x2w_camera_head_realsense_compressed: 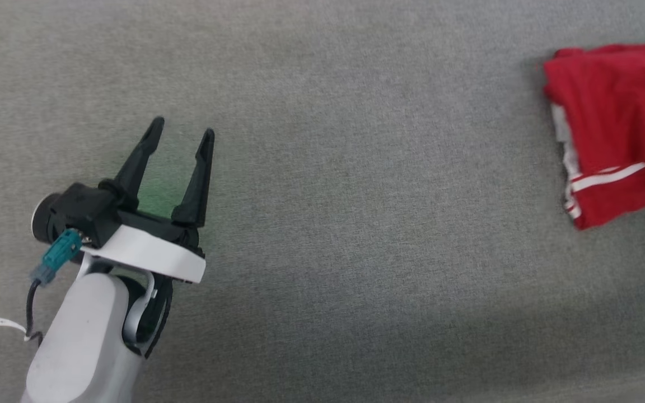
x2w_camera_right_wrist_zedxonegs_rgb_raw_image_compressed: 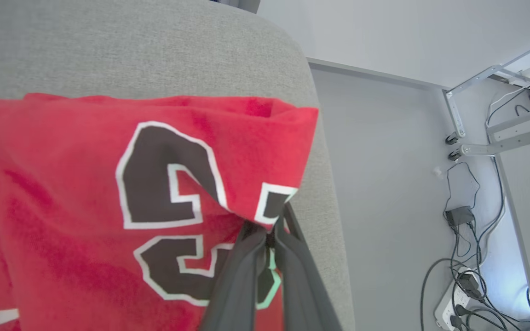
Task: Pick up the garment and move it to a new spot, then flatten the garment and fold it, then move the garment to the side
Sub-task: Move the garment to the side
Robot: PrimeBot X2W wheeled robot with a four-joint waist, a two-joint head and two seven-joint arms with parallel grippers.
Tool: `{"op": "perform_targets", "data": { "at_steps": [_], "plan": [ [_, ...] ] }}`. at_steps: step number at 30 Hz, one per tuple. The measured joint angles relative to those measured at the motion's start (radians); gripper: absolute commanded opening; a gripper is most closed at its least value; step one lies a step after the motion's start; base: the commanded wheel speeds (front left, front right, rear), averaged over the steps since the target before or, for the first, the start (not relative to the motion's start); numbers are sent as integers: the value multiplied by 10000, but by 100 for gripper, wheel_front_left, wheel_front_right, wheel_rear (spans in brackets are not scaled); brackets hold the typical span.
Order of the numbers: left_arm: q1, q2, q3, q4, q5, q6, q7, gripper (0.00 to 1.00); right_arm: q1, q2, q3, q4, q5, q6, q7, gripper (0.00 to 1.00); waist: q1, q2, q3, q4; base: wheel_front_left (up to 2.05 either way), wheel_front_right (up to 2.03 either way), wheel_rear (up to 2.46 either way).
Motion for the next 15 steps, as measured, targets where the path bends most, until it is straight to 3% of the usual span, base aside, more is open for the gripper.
{"op": "perform_targets", "data": {
  "at_steps": [9,15],
  "plan": [
    [-599,224,-474,-15,-29,0,0,100,-924,-286,-207,1440,-1160,0,-1080,0,0,0,646,-295,0,0,0],
    [-893,420,-725,50,-130,0,0,100,-1294,13,-504,2619,-2165,0,-1906,0,1,0,914,-240,0,0,0]
  ]
}}
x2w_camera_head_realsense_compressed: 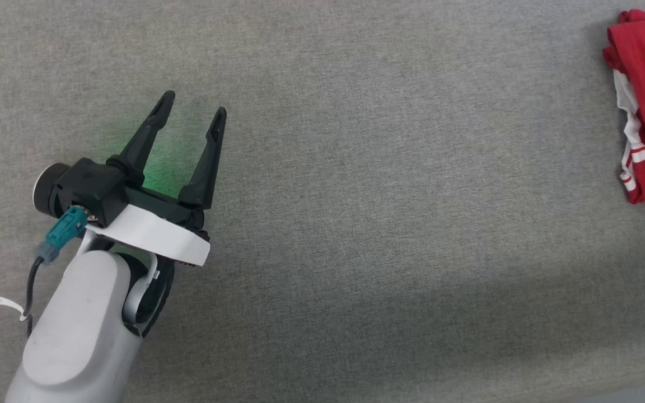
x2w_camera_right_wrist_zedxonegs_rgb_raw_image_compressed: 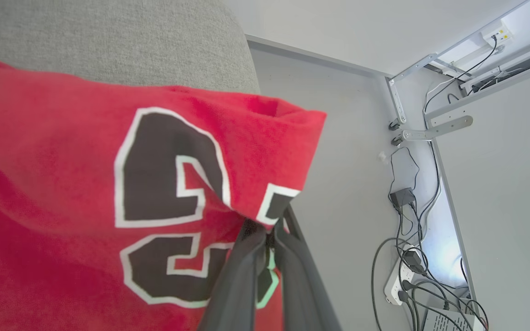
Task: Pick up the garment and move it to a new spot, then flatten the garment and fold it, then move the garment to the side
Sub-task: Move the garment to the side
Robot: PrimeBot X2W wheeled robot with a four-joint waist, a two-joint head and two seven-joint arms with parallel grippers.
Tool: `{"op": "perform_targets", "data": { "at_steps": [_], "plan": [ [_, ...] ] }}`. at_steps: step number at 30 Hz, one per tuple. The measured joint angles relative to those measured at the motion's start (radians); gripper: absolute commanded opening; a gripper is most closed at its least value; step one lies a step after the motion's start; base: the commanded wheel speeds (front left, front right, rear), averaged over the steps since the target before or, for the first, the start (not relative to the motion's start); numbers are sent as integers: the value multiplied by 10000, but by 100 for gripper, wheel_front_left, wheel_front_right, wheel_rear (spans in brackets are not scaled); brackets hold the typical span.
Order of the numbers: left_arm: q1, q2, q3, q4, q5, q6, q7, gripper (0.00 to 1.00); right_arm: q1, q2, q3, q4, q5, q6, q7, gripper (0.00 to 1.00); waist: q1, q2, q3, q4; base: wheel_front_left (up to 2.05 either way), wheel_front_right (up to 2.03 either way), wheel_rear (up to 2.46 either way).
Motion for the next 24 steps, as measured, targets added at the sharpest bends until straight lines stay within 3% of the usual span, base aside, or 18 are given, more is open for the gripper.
{"op": "perform_targets", "data": {
  "at_steps": [13,17,18,19,24],
  "plan": [
    [-302,140,-104,-10,-90,0,0,100,-881,869,-504,2153,-1400,0,-1461,0,0,0,186,336,0,0,0],
    [-301,157,-21,-38,-94,0,0,100,-1152,905,-477,2577,-1499,0,-1670,55,0,0,164,365,0,0,0],
    [-293,155,27,-52,-94,0,0,100,-1217,905,-443,2637,-1499,0,-1749,89,-1,0,147,365,0,0,0],
    [-279,163,71,-65,-94,0,0,100,-1290,909,-414,2696,-1499,0,-1801,100,0,0,124,361,0,0,0],
    [-93,194,259,-148,-138,0,0,100,-1535,880,-136,2840,-1363,0,-2080,100,0,0,-33,353,0,0,0]
  ]
}}
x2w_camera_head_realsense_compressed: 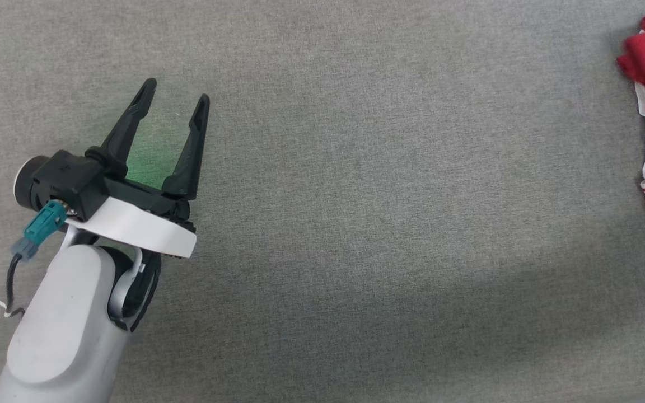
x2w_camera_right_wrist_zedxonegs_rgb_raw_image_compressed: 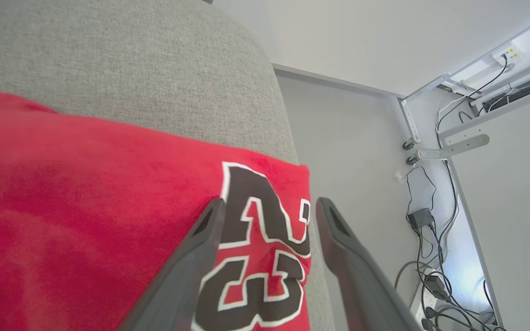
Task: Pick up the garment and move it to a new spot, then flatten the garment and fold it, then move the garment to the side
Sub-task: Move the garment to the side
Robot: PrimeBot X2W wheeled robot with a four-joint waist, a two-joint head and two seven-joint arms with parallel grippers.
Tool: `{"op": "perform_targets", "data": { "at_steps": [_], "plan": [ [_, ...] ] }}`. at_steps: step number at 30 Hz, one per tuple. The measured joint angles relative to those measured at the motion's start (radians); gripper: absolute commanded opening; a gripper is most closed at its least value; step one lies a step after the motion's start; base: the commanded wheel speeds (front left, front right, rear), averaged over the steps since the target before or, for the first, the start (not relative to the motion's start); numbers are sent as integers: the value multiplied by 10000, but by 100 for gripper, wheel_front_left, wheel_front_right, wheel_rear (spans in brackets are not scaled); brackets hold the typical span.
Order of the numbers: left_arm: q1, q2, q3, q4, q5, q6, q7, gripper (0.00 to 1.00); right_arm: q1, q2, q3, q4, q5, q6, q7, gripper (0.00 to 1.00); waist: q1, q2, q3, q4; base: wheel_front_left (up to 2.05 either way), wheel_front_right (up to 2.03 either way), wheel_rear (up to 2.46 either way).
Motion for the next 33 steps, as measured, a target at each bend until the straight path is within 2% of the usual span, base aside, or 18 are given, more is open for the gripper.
{"op": "perform_targets", "data": {
  "at_steps": [5,13,25,33],
  "plan": [
    [255,-19,228,-96,-35,0,0,100,-55,-23,245,84,353,0,-332,100,0,0,-214,26,0,0,0],
    [750,-144,658,-278,-117,0,0,100,58,382,880,-228,1158,0,-1206,100,0,0,-657,106,0,0,0],
    [1487,-343,1429,-280,-94,0,0,100,1276,1081,1659,-1348,2249,0,-2708,100,0,0,-1639,398,0,0,0],
    [2150,-581,2226,-322,169,-2,0,100,2335,1499,1735,-2163,2518,-2,-3662,100,0,0,-2360,580,0,0,0]
  ]
}}
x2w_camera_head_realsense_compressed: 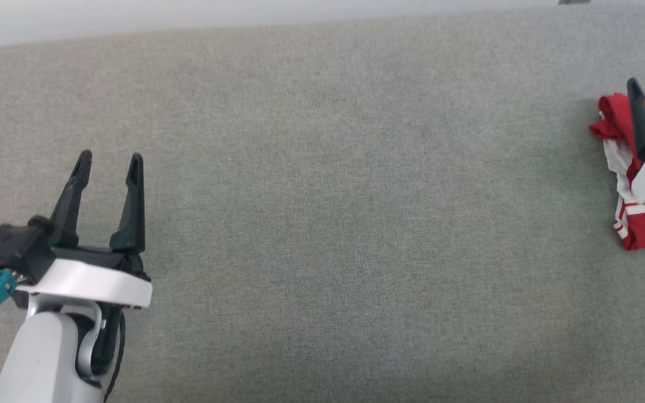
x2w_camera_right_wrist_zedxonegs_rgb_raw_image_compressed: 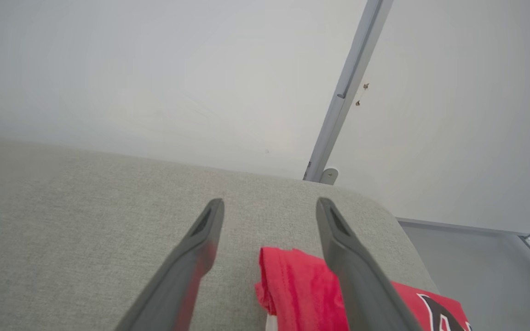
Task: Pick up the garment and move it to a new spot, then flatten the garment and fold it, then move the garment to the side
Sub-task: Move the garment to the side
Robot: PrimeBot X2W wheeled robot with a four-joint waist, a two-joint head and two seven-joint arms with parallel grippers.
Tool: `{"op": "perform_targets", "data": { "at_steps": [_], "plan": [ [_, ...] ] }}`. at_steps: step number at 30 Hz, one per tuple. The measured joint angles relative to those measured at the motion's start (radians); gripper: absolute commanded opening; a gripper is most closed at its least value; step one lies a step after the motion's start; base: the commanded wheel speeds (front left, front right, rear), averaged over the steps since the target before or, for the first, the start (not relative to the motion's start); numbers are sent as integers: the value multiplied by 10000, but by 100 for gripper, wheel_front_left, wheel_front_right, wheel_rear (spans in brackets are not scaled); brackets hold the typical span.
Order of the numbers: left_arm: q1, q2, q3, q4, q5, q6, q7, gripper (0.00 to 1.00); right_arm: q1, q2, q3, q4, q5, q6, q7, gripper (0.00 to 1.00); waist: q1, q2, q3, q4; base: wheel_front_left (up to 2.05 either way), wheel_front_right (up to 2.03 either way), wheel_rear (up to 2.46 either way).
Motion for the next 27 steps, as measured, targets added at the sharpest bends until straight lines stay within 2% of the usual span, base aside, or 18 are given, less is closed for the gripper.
{"op": "perform_targets", "data": {
  "at_steps": [10,21,27],
  "plan": [
    [1076,-282,980,81,464,2,0,100,1612,516,-466,-1308,105,0,-702,100,0,0,-870,74,0,0,0],
    [2264,-805,2044,-56,717,0,0,100,4154,1141,-1310,-3106,-54,-21,-928,100,0,0,-1699,243,0,0,0],
    [2996,-995,2290,-219,798,0,0,100,5276,1436,-1599,-3847,-155,-25,-959,100,0,0,-2129,273,0,0,0]
  ]
}}
